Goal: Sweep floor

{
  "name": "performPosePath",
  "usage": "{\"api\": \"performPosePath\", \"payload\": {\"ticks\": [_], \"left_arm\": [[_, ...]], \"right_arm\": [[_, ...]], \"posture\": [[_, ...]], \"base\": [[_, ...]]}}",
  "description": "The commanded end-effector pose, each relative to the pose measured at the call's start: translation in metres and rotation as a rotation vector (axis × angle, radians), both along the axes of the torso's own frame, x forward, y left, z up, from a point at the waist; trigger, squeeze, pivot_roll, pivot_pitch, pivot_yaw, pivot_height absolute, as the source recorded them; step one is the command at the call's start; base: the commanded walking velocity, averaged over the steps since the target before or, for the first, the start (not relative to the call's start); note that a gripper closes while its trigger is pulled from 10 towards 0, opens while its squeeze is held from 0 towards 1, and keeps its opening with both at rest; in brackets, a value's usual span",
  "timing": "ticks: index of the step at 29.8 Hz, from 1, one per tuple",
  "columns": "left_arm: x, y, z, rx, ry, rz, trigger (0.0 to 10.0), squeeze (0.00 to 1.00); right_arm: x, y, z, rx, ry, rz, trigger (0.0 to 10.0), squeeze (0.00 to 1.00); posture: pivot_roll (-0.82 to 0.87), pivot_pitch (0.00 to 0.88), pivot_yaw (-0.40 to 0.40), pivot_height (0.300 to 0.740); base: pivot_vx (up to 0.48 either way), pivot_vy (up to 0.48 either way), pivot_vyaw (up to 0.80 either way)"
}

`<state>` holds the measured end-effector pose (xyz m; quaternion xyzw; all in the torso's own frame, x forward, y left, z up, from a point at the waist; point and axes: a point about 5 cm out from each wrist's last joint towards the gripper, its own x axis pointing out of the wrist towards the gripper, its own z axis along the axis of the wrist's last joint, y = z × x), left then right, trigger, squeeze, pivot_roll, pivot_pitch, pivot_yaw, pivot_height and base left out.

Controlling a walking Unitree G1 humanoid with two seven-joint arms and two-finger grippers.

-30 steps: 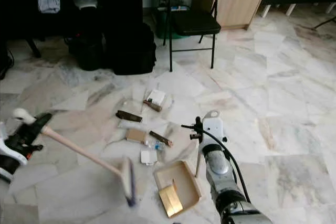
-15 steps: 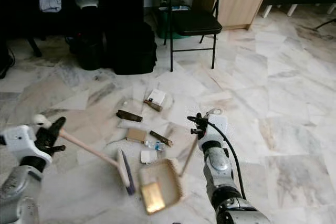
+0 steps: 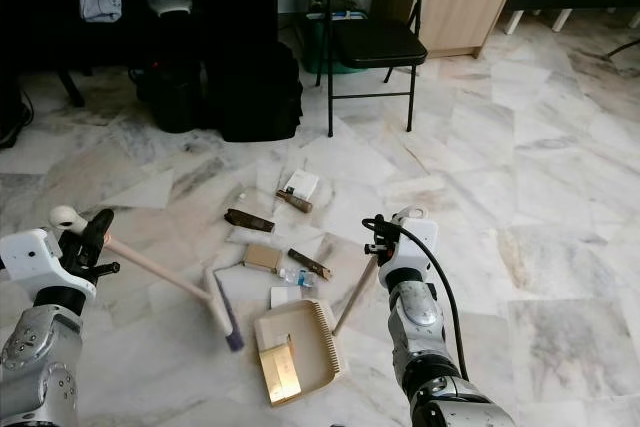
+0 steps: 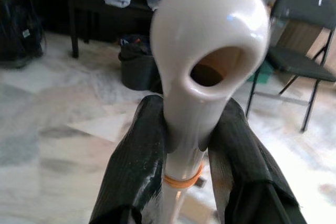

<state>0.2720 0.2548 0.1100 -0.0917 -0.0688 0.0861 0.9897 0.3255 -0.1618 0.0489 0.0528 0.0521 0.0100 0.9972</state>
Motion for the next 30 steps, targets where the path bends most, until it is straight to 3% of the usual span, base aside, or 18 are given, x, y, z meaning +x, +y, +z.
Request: {"api": "performPosePath", "payload": {"ticks": [1,4,8,18,26,30], "left_arm": [[0.004,-0.008,0.010,-0.059,-0.057,-0.052,10.0,0.00],[0.004,-0.005,0.014,-0.018,-0.076,-0.028,10.0,0.00],[0.006,-0.004,0.021,0.134,-0.086,0.007,10.0,0.00],[0.002,0.003,0.031,0.142,-0.146,0.116,10.0,0.00],[-0.002,0.010,0.024,0.363,-0.059,0.033,10.0,0.00],[-0.004,0.014,0.024,0.394,-0.053,0.036,10.0,0.00]], "right_arm": [[0.002,-0.004,0.004,0.018,-0.017,-0.019,10.0,0.00],[0.004,-0.004,0.006,0.021,-0.025,-0.018,10.0,0.00],[0.007,-0.006,0.012,0.038,-0.053,-0.022,10.0,0.00],[0.007,-0.007,0.012,0.044,-0.057,-0.021,10.0,0.00],[0.009,-0.013,0.018,0.066,-0.084,-0.044,10.0,0.00],[0.012,-0.016,0.023,0.075,-0.101,-0.051,10.0,0.00]], "posture": [[0.01,0.095,-0.059,0.740],[0.01,0.086,-0.058,0.740],[0.02,0.084,-0.058,0.740],[0.01,0.092,-0.063,0.740],[0.01,0.099,-0.062,0.740],[0.01,0.099,-0.063,0.740]], "base": [[0.000,0.000,0.00],[0.000,0.000,0.00],[0.000,0.000,0.00],[0.000,0.000,0.00],[0.000,0.000,0.00],[0.000,0.000,0.00]]}}
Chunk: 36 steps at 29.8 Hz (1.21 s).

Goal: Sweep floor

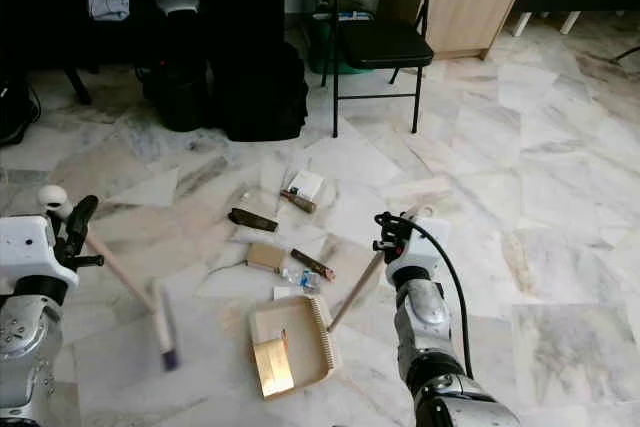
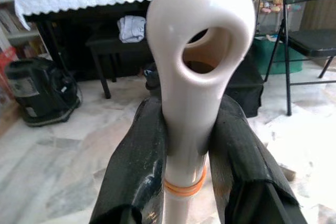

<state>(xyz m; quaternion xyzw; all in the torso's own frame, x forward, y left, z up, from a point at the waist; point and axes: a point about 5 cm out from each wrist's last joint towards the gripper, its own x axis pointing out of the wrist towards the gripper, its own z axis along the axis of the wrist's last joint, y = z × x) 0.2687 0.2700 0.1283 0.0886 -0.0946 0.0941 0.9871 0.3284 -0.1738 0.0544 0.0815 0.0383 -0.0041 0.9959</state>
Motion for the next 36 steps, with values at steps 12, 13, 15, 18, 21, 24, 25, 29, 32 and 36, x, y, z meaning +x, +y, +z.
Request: {"api": "performPosePath", "payload": {"ticks": [12,13,15,18,21,24,25,29,32,36], "left_arm": [[-0.008,0.001,-0.010,0.136,0.126,-0.140,10.0,0.00],[-0.009,0.001,-0.010,0.136,0.131,-0.148,10.0,0.00],[-0.009,0.000,-0.011,0.133,0.143,-0.165,10.0,0.00],[-0.009,-0.004,-0.013,0.107,0.173,-0.212,10.0,0.00],[-0.008,-0.014,-0.018,0.051,0.247,-0.316,10.0,0.00],[-0.007,-0.017,-0.017,-0.004,0.248,-0.344,10.0,0.00],[-0.007,-0.017,-0.017,-0.004,0.248,-0.344,10.0,0.00],[-0.006,-0.021,-0.012,-0.119,0.242,-0.383,10.0,0.00],[-0.005,-0.022,-0.004,-0.218,0.194,-0.398,10.0,0.00],[-0.003,-0.021,0.005,-0.302,0.127,-0.391,10.0,0.00]], "right_arm": [[0.014,-0.019,0.028,0.020,-0.112,-0.075,10.0,0.00],[0.014,-0.020,0.029,0.020,-0.116,-0.078,10.0,0.00],[0.015,-0.021,0.030,0.020,-0.121,-0.082,10.0,0.00],[0.016,-0.024,0.033,0.021,-0.129,-0.090,10.0,0.00],[0.018,-0.027,0.037,0.021,-0.141,-0.099,10.0,0.00],[0.018,-0.027,0.037,0.020,-0.142,-0.102,10.0,0.00],[0.018,-0.027,0.037,0.020,-0.142,-0.102,10.0,0.00],[0.018,-0.028,0.037,0.017,-0.142,-0.107,10.0,0.00],[0.018,-0.029,0.037,0.016,-0.141,-0.108,10.0,0.00],[0.018,-0.029,0.037,0.017,-0.139,-0.109,10.0,0.00]], "posture": [[0.01,0.100,-0.063,0.740],[0.01,0.100,-0.063,0.740],[0.01,0.100,-0.063,0.740],[0.01,0.100,-0.063,0.740],[0.02,0.098,-0.062,0.740],[0.02,0.096,-0.059,0.740],[0.02,0.096,-0.059,0.740],[0.02,0.096,-0.057,0.740],[0.02,0.096,-0.057,0.740],[0.02,0.096,-0.055,0.740]], "base": [[0.000,0.000,0.00],[0.000,0.000,0.00],[0.000,0.000,0.00],[0.000,0.000,0.00],[0.000,0.000,0.00],[0.000,0.000,0.00],[0.000,0.000,0.00],[0.000,0.000,0.00],[0.000,0.000,0.00],[0.000,0.000,0.00]]}}
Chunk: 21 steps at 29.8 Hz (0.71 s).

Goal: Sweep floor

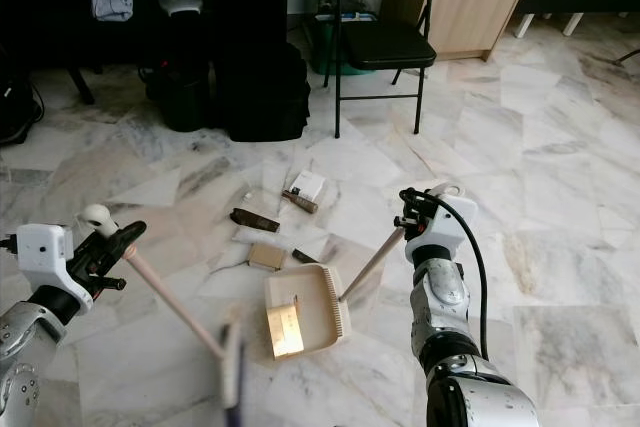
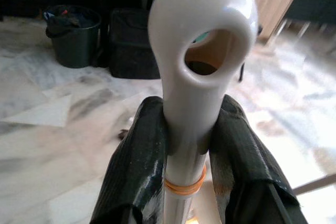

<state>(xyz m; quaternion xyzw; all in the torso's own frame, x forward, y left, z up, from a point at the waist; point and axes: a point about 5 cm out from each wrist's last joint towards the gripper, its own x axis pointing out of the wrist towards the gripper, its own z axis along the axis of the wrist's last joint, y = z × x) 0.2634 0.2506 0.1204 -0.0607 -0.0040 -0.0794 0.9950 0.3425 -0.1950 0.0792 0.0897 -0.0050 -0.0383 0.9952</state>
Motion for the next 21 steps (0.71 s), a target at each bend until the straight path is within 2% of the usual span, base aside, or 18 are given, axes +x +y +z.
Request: {"api": "performPosePath", "payload": {"ticks": [1,2,3,10,17,20,21], "left_arm": [[0.004,-0.003,0.022,-0.131,-0.108,-0.011,10.0,0.00],[0.004,-0.003,0.022,-0.131,-0.108,-0.011,10.0,0.00],[0.006,-0.005,0.030,-0.200,-0.143,-0.014,10.0,0.00],[0.006,-0.002,0.042,-0.309,-0.194,-0.008,10.0,0.00],[0.007,-0.003,0.039,-0.255,-0.173,0.013,10.0,0.00],[0.009,0.002,0.040,-0.209,-0.194,0.075,10.0,0.00],[0.010,0.007,0.041,-0.192,-0.213,0.132,10.0,0.00]], "right_arm": [[0.004,-0.007,0.012,0.003,-0.058,-0.032,10.0,0.00],[0.004,-0.007,0.012,0.003,-0.058,-0.032,10.0,0.00],[0.004,-0.007,0.011,0.003,-0.056,-0.031,10.0,0.00],[0.004,-0.006,0.010,0.003,-0.050,-0.027,10.0,0.00],[0.004,-0.004,0.010,0.007,-0.049,-0.024,10.0,0.00],[0.004,-0.003,0.010,0.008,-0.049,-0.021,10.0,0.00],[0.004,-0.002,0.010,0.010,-0.050,-0.017,10.0,0.00]], "posture": [[0.02,0.094,-0.055,0.740],[0.02,0.094,-0.055,0.740],[0.02,0.093,-0.055,0.740],[0.02,0.093,-0.055,0.740],[0.03,0.091,-0.054,0.740],[0.03,0.091,-0.054,0.740],[0.03,0.089,-0.054,0.740]], "base": [[0.000,0.000,0.00],[0.000,0.000,0.00],[0.000,0.000,0.00],[0.000,0.000,0.00],[0.000,0.000,0.00],[0.000,0.000,0.00],[0.000,0.000,0.00]]}}
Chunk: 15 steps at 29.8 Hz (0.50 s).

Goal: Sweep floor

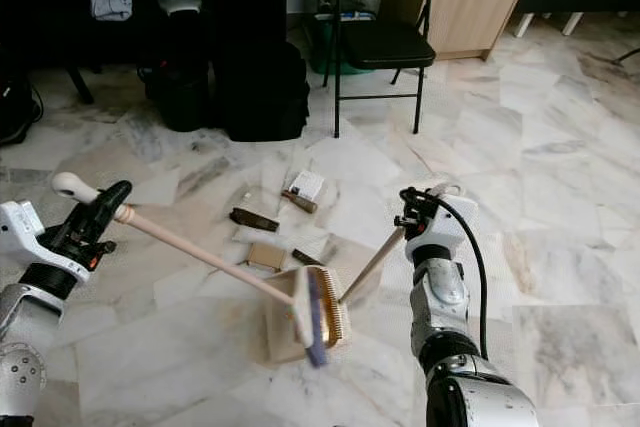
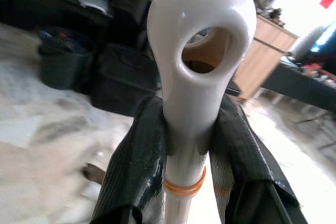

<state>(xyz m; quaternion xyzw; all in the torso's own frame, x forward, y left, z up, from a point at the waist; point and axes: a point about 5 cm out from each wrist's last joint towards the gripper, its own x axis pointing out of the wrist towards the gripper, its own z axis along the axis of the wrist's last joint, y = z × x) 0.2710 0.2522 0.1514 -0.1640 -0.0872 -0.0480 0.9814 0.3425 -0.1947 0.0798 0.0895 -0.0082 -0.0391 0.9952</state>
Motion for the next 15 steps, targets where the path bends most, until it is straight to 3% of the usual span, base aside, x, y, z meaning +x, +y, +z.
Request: {"api": "performPosePath", "payload": {"ticks": [1,6,11,15], "left_arm": [[0.003,0.008,0.012,0.036,-0.067,0.104,10.0,0.00],[0.005,0.009,0.019,0.154,-0.101,0.256,10.0,0.00],[0.003,0.003,0.009,0.162,-0.098,0.369,10.0,0.00],[0.003,-0.010,0.004,0.217,-0.093,0.324,10.0,0.00]], "right_arm": [[0.004,-0.002,0.009,0.011,-0.044,-0.013,10.0,0.00],[0.004,0.000,0.010,0.015,-0.052,-0.010,10.0,0.00],[0.005,0.003,0.012,0.022,-0.065,-0.014,10.0,0.00],[0.006,0.004,0.015,0.029,-0.084,-0.015,10.0,0.00]], "posture": [[0.03,0.089,-0.054,0.740],[0.03,0.084,-0.054,0.740],[0.02,0.078,-0.055,0.740],[0.02,0.073,-0.057,0.740]], "base": [[0.000,0.000,0.00],[0.000,0.000,0.00],[0.000,0.000,0.00],[0.000,0.000,0.00]]}}
